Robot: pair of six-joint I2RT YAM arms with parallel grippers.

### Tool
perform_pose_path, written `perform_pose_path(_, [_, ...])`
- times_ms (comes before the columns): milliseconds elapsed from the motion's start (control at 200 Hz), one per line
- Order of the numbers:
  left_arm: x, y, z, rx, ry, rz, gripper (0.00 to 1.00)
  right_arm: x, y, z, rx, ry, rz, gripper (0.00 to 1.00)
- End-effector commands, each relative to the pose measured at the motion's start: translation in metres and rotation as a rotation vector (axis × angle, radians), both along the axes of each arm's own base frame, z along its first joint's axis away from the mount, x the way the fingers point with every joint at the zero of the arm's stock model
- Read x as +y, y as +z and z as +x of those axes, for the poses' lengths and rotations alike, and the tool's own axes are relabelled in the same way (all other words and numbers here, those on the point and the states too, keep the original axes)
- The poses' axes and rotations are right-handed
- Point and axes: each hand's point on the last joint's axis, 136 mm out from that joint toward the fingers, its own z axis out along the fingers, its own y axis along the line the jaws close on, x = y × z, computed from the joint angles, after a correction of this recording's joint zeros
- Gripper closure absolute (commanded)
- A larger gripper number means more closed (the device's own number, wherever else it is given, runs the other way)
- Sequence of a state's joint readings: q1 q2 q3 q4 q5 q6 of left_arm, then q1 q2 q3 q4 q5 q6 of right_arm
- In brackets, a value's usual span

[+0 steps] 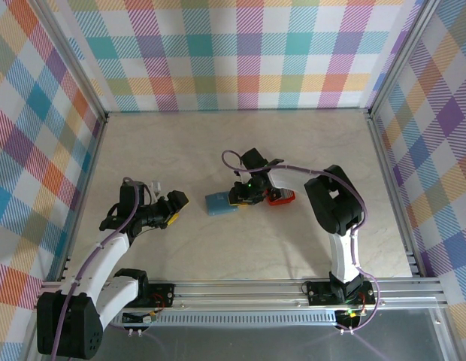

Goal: Put the credit cards into the card holder

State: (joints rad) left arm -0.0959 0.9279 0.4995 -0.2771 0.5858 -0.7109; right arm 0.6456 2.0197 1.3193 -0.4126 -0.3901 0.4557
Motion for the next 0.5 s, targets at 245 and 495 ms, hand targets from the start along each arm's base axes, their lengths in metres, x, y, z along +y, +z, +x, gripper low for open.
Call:
perform_pose_path(245, [-0.002, 0.004, 0.000, -0.019, -0.003, -0.011, 0.22, 0.010, 0.019, 0.006, -0.059, 0.010, 0.057, 1.00])
perform_pose_path(495, [-0.006, 0.044, 0.007, -0.086, 0.024, -0.075, 0.24, 0.008, 0.098, 0.010, -0.324, 0.054, 0.188, 1.00])
